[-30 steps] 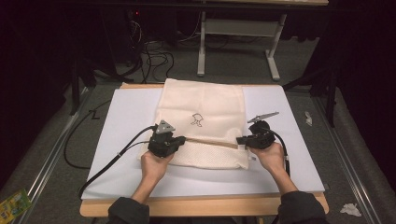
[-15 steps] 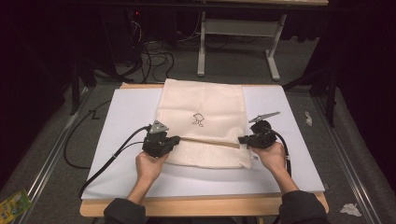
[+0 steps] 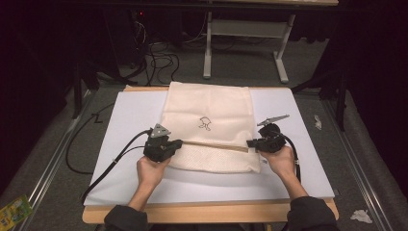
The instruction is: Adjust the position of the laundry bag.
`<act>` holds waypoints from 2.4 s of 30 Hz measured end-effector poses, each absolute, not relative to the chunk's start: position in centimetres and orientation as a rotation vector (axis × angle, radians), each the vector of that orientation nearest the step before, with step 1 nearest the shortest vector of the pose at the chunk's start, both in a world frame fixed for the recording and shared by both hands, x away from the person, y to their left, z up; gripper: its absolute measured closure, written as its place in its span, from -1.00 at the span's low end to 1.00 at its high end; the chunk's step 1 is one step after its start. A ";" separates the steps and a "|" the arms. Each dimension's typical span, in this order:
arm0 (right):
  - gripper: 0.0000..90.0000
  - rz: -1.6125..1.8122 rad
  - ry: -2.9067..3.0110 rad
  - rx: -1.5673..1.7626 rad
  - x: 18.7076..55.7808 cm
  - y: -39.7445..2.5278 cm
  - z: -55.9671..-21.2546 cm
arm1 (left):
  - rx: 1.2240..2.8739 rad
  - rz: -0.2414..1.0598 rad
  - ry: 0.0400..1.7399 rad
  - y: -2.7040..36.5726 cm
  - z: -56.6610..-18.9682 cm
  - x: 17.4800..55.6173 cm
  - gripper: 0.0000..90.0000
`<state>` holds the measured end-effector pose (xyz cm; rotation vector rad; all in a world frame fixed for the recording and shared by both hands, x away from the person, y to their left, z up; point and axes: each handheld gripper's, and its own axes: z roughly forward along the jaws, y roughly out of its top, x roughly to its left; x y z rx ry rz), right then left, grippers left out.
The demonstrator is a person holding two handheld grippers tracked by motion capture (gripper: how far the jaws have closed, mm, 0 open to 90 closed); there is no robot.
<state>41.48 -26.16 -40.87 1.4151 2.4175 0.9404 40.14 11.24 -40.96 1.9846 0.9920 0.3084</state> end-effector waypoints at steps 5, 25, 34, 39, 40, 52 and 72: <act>0.97 0.947 2.416 1.414 41.6 -26.2 -41.0 | 1.985 0.320 1.010 11.9 -40.8 40.1 0.94; 0.97 0.949 2.405 1.422 41.6 -26.7 -41.0 | 1.955 0.322 1.041 13.5 -40.4 40.1 0.94; 0.97 0.916 2.407 1.421 41.6 -26.9 -41.0 | 1.953 0.336 1.063 14.5 -40.4 40.0 0.94; 0.97 0.925 2.403 1.417 41.7 -26.9 -41.0 | 1.951 0.340 1.063 14.6 -40.4 40.0 0.94; 0.97 0.928 2.402 1.416 41.7 -26.9 -41.0 | 1.952 0.341 1.064 14.6 -40.4 40.0 0.94; 0.97 0.910 2.387 1.434 41.7 -27.3 -40.9 | 1.947 0.355 1.081 15.5 -40.3 39.9 0.94; 0.97 0.927 2.368 1.438 41.8 -27.6 -41.0 | 1.943 0.351 1.101 16.1 -40.8 39.8 0.94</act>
